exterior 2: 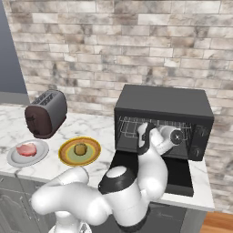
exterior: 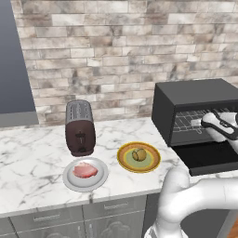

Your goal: Open the toaster oven door. Place the bread on the top rack in the toaster oven and place the steak on the bottom rack.

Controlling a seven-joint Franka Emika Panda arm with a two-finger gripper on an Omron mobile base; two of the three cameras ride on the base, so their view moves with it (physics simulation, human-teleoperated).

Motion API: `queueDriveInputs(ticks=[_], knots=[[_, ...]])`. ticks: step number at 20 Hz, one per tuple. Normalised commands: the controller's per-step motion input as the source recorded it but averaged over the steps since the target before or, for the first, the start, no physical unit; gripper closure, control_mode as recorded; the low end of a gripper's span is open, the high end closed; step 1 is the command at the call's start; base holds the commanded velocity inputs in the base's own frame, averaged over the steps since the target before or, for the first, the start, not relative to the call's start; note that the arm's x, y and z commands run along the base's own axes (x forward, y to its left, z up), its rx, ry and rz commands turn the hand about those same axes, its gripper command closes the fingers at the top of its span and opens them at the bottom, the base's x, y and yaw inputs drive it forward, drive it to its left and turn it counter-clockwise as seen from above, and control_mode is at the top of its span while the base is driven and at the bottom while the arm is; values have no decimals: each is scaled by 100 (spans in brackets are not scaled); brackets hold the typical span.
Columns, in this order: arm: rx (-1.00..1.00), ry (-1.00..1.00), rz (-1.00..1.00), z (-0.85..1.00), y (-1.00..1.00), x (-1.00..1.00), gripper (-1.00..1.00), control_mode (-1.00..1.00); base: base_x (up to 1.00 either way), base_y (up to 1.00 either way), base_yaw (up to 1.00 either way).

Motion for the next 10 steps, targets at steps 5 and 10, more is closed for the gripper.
queueDriveInputs(ticks=[5,10], knots=[[0,16,0,-53,0,-21,-100,-100,0,0,0],[0,8,0,-49,-3,-31,-100,-100,0,0,0]])
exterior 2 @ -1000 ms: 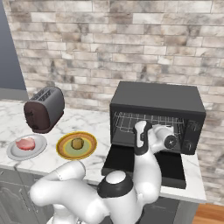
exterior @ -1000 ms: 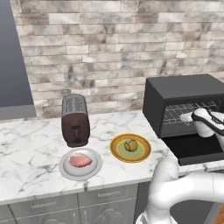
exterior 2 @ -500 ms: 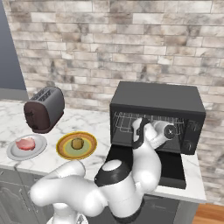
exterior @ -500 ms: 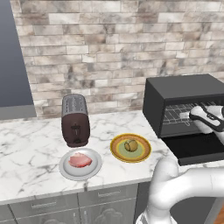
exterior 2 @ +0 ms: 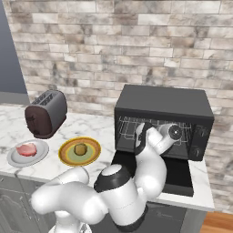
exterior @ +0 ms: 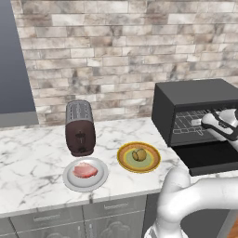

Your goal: Open the toaster oven door. Place the bread on the top rack in the toaster oven and place the steak on the bottom rack.

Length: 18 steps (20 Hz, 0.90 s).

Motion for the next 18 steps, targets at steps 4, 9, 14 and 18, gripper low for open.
queueDriveInputs(ticks=[4,9,14,18], knots=[[0,2,0,-48,-2,-34,-100,-100,0,0,0],[0,0,0,-48,-5,-43,-100,-100,0,0,0],[0,0,0,-41,-4,-46,-100,-100,0,0,0],[0,6,0,-31,-2,-45,-100,-100,0,0,0]])
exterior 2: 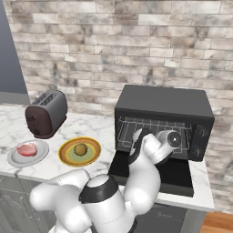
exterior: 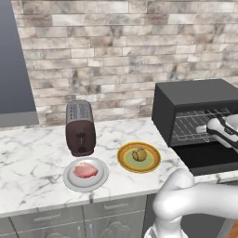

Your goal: Open the toaster oven door. Place the bread on the top rack in the toaster oven and place the steak on the bottom rack.

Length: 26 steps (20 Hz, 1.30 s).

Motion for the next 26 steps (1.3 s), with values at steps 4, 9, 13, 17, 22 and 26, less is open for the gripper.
queueDriveInputs(ticks=[4,9,13,17,22,26], knots=[[0,13,0,-29,-4,-47,-100,-100,0,0,0],[0,16,0,-32,-7,-50,-100,-100,0,0,0],[0,19,0,-34,-7,-47,-100,-100,0,0,0],[0,17,0,-36,-8,-48,-100,-100,0,0,0],[0,17,0,-32,-14,-48,-100,-100,0,0,0],[0,12,0,-32,-12,-57,-100,-100,0,0,0]])
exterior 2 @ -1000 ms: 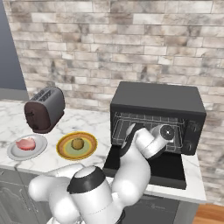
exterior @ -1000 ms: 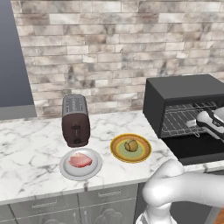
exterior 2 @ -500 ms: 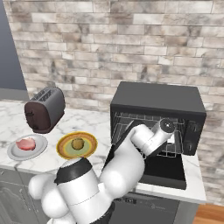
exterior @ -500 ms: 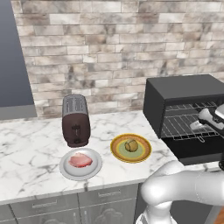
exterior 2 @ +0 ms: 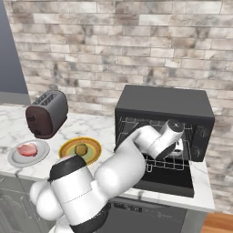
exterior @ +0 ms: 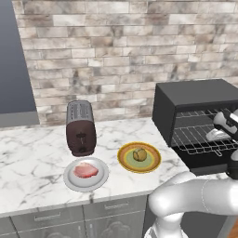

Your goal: Open the toaster oven door. Place the bread on the top rack in the toaster oven and place the steak on the bottom rack.

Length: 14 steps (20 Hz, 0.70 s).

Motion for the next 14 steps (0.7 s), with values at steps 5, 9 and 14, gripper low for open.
queueDriveInputs(ticks=[5,9,14], knots=[[0,11,0,-32,-13,-63,-100,-100,0,0,0],[0,12,0,-34,-10,-63,-100,-100,0,0,0],[0,15,0,-38,-6,-59,-100,-100,0,0,0]])
